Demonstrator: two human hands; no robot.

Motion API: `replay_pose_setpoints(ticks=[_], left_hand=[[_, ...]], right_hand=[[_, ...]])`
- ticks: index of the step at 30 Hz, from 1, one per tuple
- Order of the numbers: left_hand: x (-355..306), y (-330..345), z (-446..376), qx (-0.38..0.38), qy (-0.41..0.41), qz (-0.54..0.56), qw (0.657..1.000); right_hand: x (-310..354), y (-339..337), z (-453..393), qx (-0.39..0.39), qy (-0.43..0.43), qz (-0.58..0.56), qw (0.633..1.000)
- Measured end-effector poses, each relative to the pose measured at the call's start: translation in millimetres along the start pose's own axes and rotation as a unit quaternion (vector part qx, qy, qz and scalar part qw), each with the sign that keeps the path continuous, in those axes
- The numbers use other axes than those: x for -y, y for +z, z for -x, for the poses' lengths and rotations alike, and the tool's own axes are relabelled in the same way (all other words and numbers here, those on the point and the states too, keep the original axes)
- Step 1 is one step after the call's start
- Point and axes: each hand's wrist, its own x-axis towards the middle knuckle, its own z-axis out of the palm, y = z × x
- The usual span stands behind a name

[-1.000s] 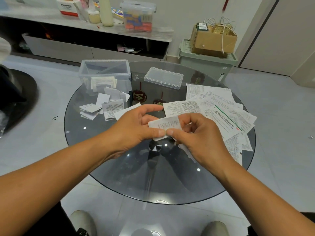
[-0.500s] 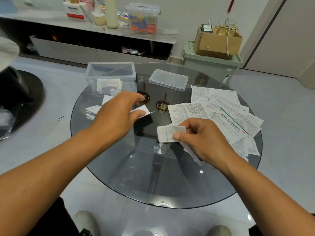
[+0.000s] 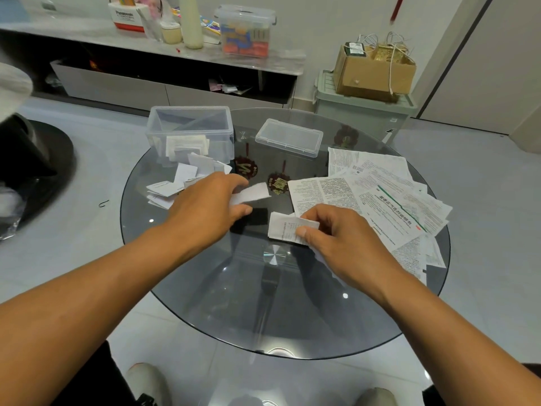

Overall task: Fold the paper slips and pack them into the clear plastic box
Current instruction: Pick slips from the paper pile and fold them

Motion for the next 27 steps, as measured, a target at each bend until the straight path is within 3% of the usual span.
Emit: replay_pose_setpoints(ticks=[6,9,11,14,18,21,27], left_hand=[[-3.6,-5.3,-4.8,-0.011,-0.054,0.219,0.974],[-5.7,-8.0,-3.6,0.058,-0.104,0.366,0.923],[-7.3,-9.3,-1.5,0.103,-0.093,0.432,0.891],[-12.8,-10.4,3.3,0.114,-0.043,0.420,0.899],[-21.3,-6.4,11.5,0.086,-0.022,0.391,0.916],[-26.3,-4.6,14.4,0.112,-0.018,0.403,0.908],[-28.7,-3.3,13.9,0.182,-0.028,0.508,0.841]], right_hand=[[7.2,-2.7,1.2,-0.022,0.025,-0.099,0.995],[15.7,-6.2,1.3,-0.050,0.026,-0.176,0.983],[18.2,-7.4,0.9,-0.066,0.040,-0.226,0.971],[18.7,-6.8,-1.5,-0.060,0.086,-0.319,0.942],[23.1,-4.3,-4.2,-0.001,0.138,-0.481,0.866],[24.5,0.5,-2.7,0.034,0.139,-0.477,0.867],[25.7,13.8,-3.7,-0.013,0.149,-0.443,0.884]])
